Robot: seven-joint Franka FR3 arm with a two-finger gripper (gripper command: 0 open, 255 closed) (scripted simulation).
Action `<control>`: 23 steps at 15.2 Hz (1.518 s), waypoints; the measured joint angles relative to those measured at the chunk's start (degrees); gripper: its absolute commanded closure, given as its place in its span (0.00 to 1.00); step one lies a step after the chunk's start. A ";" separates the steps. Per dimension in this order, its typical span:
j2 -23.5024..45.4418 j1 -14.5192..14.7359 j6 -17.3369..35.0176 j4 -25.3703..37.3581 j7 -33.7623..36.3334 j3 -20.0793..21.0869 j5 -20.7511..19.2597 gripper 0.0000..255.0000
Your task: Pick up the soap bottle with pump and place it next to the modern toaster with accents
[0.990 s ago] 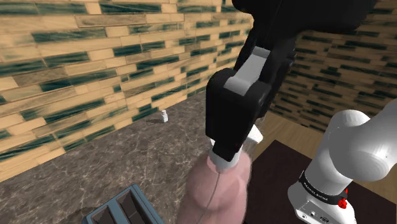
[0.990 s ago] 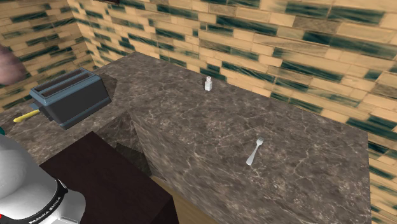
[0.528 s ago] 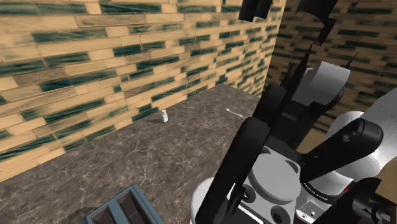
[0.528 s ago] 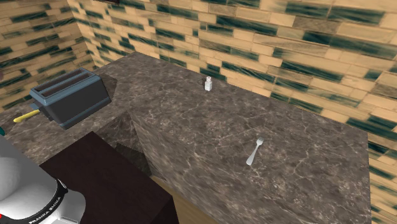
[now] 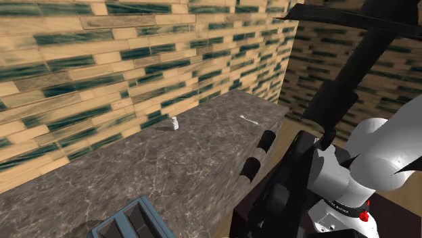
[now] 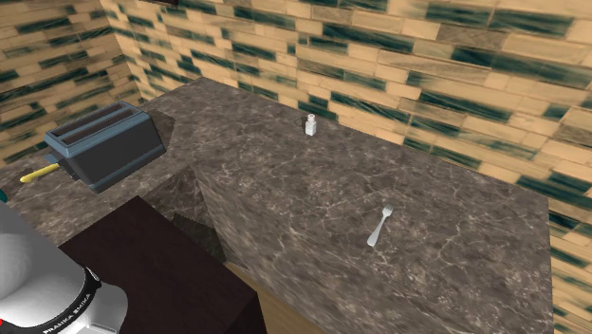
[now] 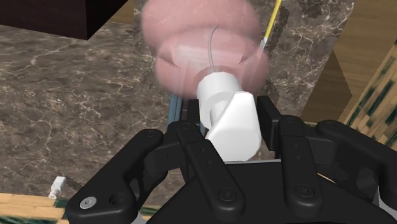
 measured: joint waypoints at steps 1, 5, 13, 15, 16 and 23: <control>-0.38 0.36 0.74 -1.02 -0.11 -0.27 0.29 1.00; -1.57 1.45 3.75 -4.96 -0.55 -0.97 1.23 1.00; -3.46 3.17 9.70 -12.36 -1.20 -1.51 2.88 1.00; -3.64 3.31 11.23 -13.97 -1.16 -1.14 3.15 1.00; -3.68 3.32 11.83 -14.59 -1.20 -1.04 3.22 1.00; -4.28 3.85 16.90 -19.97 -1.24 -0.01 4.20 1.00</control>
